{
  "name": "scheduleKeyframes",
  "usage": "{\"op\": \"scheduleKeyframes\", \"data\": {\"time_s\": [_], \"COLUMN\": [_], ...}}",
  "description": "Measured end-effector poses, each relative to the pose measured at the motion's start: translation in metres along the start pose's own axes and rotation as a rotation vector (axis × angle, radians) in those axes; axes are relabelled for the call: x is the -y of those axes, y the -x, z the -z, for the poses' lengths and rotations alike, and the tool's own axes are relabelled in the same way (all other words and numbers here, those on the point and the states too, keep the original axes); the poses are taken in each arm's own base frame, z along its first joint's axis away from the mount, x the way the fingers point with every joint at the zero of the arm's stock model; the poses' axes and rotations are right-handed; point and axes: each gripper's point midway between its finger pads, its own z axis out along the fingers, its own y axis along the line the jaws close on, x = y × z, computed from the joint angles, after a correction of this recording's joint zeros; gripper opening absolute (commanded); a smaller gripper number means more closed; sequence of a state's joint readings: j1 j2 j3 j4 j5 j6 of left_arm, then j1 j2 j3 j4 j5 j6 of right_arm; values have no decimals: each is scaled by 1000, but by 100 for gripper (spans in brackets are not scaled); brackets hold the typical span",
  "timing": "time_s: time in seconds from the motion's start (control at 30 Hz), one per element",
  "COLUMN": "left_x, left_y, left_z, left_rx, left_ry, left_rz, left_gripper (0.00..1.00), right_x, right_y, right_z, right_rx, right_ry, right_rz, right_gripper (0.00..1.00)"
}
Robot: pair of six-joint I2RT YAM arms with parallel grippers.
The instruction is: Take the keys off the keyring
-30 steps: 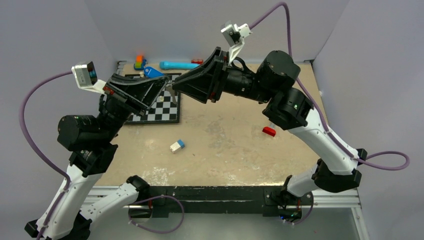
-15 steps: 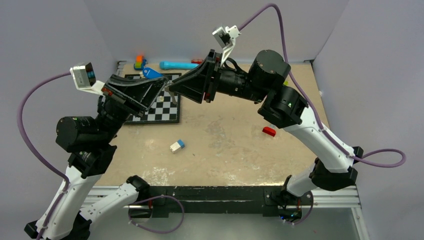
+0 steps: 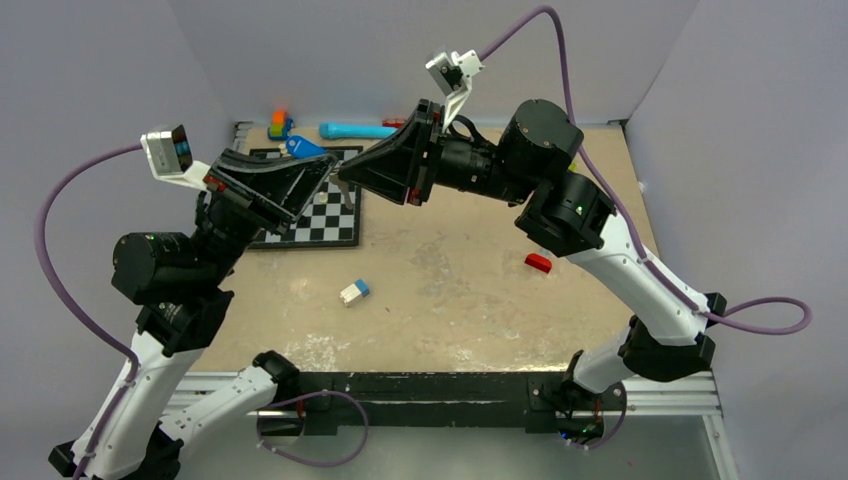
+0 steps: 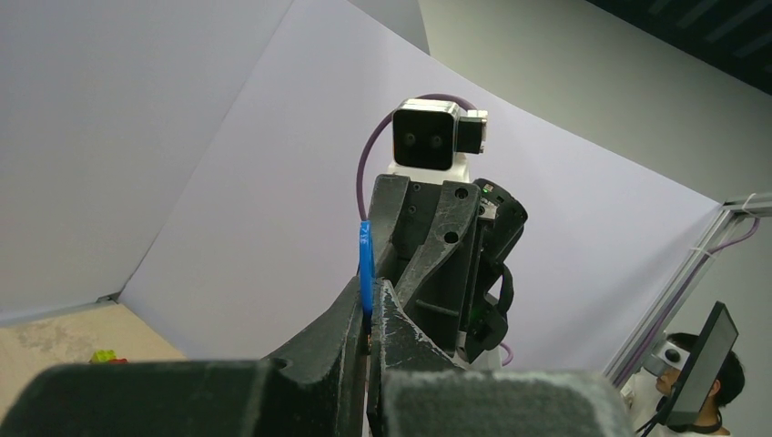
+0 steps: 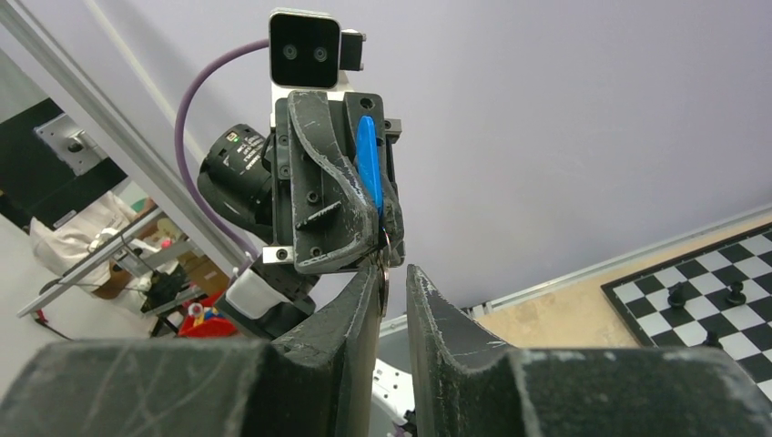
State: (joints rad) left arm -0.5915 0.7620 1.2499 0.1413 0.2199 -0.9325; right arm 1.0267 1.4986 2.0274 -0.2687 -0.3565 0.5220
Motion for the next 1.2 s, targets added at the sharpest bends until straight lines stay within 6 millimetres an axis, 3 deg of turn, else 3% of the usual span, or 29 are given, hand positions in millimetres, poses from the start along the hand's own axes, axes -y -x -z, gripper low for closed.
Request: {"op": "scheduleKeyframes", "data": {"time_s": [0.27,0.43,0.53,0.73,0.77,0.83,0.93,1.0,1.07,1.2], "left_x": [-2,-3,-1,2,2,2,2,0,-2,0], "left_y": [-4,-5,-4,-4,-4,-4,-6,-11,-18,-24], "left_z": [-2,-3,-3,-2,-2,-2,0,2,6,10], "left_rx": [-15,-20,-18,-17,-17,-20,-33,-58,-107,-191], "left_ry": [-1,-1,-7,-21,-21,-21,-20,-14,10,32], "left_rz": [2,3,1,-1,-1,-1,-5,-13,-23,-64], "left_gripper": [0,0,0,0,4,23,62,80,85,85], "right_x": [-1,-3,-3,-4,-4,-3,-2,0,1,2], "right_y": [0,1,1,2,2,1,-1,-4,-7,-11], "right_z": [0,0,0,-1,-1,-1,-1,0,2,12], "right_rx": [-3,0,3,6,7,7,3,-3,-11,-30], "right_ry": [6,16,18,20,21,20,17,9,0,-27], "right_rz": [-1,2,1,-7,-7,-10,-12,-15,-19,-22], "right_gripper": [23,13,0,0,0,0,0,0,0,0]}}
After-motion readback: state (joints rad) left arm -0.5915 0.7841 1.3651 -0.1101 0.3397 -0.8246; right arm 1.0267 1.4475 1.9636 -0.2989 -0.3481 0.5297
